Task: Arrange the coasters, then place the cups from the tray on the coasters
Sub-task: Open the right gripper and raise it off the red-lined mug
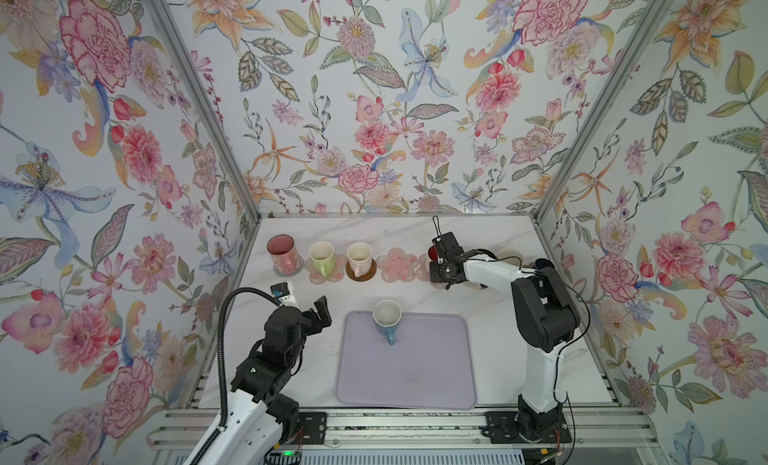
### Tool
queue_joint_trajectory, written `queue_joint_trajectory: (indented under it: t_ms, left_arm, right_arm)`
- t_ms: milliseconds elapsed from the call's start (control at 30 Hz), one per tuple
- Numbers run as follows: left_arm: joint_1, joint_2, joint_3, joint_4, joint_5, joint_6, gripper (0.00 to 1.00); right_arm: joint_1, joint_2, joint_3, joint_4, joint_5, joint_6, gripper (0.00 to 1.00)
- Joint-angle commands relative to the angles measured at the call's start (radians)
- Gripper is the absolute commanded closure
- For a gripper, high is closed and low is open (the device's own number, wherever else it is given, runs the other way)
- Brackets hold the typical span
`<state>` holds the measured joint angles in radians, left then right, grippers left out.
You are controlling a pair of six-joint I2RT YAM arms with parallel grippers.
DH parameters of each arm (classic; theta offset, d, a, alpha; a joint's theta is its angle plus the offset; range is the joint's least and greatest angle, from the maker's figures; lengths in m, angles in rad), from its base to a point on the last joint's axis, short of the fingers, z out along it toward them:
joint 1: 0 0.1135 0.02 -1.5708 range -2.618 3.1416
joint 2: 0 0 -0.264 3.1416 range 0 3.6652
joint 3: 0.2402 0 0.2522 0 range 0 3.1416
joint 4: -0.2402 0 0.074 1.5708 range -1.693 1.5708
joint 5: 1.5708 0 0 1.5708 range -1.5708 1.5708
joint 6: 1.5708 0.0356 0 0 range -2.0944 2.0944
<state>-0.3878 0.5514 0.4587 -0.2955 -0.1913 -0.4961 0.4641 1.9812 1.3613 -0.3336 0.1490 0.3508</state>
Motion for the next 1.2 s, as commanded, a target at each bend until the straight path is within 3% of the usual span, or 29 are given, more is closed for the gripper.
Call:
queue_joint_trajectory:
  t_ms: [0,267,500,600,733,1167]
  left_arm:
    - [0.005,-0.002,0.0,-0.023,-0.014,-0.005,0.01]
    - [0.004,-0.002,-0.006,-0.016,-0.01,-0.01,0.01]
    - [0.003,-0.01,-0.02,-0.012,-0.002,-0.025,0.01]
    - [0.004,-0.013,-0.031,-0.006,-0.002,-0.034,0.01]
    - [0.004,-0.012,-0.044,-0.008,0.002,-0.047,0.01]
    - [0.004,0.008,-0.021,-0.037,0.056,-0.086,0.01]
  right_arm:
    - [-0.001,-0.081,-0.015,0.013,0.005,-0.003,0.46]
    - [-0.001,-0.336,-0.145,-0.013,-0.028,0.004,0.22]
    - [-0.004,-0.699,-0.448,0.054,-0.035,-0.011,0.01]
    - [-0.008,-0.825,-0.575,0.126,-0.031,-0.018,0.01]
    - [-0.022,-0.9,-0.627,0.135,0.013,0.0,0.01]
    - [-0.045,-0.908,-0.628,0.111,0.072,0.014,0.01]
